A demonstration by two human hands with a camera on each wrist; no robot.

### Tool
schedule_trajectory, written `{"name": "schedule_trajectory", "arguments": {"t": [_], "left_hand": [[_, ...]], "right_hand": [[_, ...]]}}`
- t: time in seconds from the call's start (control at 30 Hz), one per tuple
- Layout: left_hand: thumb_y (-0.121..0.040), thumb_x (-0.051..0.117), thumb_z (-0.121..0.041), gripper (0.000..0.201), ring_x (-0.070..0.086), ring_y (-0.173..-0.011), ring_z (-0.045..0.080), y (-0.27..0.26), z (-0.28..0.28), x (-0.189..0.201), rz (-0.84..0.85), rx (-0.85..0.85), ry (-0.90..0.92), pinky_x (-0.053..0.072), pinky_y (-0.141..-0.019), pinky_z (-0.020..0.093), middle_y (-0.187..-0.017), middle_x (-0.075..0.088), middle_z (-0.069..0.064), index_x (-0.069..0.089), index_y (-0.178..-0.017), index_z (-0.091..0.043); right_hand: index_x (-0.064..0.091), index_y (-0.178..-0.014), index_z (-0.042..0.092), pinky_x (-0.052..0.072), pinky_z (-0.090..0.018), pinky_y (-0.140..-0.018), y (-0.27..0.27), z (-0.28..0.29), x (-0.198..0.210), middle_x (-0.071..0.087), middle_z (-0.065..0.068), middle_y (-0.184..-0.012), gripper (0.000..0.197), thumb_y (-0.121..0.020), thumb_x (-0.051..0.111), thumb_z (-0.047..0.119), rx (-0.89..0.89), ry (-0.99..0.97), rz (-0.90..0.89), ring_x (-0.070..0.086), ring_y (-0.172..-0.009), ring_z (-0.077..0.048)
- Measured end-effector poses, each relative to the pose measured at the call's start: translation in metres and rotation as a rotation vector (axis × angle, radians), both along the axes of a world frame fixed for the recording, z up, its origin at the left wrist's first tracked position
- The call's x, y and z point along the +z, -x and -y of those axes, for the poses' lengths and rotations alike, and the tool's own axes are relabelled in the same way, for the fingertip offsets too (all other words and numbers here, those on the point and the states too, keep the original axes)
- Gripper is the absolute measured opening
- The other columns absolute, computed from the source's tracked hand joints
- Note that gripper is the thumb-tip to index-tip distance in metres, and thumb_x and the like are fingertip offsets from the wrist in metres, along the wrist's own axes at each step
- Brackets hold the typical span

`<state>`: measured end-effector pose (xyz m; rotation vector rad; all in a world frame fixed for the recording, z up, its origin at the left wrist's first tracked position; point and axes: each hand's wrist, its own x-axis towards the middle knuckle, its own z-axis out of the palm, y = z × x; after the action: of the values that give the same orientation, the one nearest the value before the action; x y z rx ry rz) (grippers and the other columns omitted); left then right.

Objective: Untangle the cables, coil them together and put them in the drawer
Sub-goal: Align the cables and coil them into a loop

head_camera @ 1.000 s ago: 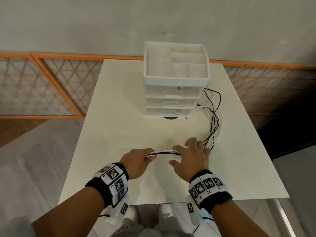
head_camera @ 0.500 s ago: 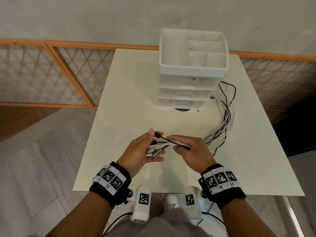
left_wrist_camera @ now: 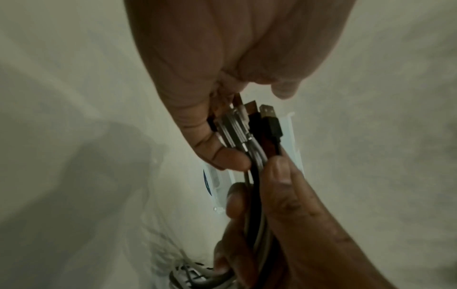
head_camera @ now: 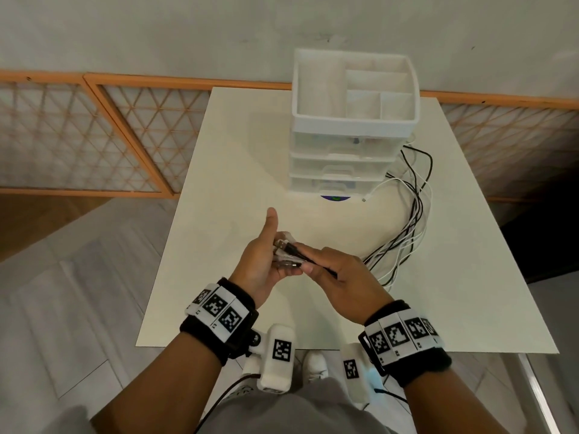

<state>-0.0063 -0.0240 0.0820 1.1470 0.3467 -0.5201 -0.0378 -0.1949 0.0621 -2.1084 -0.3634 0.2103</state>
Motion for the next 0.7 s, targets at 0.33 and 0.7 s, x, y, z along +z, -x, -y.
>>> {"name": "schedule_trajectory", "arguments": {"t": [0.33, 0.7], "left_hand": [[-0.087, 0.068, -0.045, 0.034, 0.054, -0.062, 0.020, 0.005, 0.012, -0.004, 0.285, -0.032, -0.288, 0.045, -0.052, 0.029, -0.067, 0.063, 0.003, 0.067, -0.109, -0.019], [-0.080, 0.079, -0.037, 0.042, 0.063, -0.059, 0.027, -0.001, 0.027, -0.003, 0.260, 0.025, -0.300, 0.051, -0.054, 0.031, -0.077, 0.069, 0.020, 0.062, -0.088, 0.001]], "right_hand": [[0.058, -0.129, 0.047, 0.053, -0.038, -0.074, 0.000, -0.003, 0.006, 0.059, 0.012, -0.074, 0.032, -0.099, 0.053, 0.038, -0.046, 0.017, 0.061, 0.058, -0.072, -0.011], [0.062, -0.092, 0.019, 0.050, -0.029, -0.060, -0.009, 0.004, 0.011, 0.067, 0.002, -0.068, 0.020, -0.082, 0.079, 0.023, -0.299, -0.291, -0.092, 0.061, -0.061, -0.015]]}}
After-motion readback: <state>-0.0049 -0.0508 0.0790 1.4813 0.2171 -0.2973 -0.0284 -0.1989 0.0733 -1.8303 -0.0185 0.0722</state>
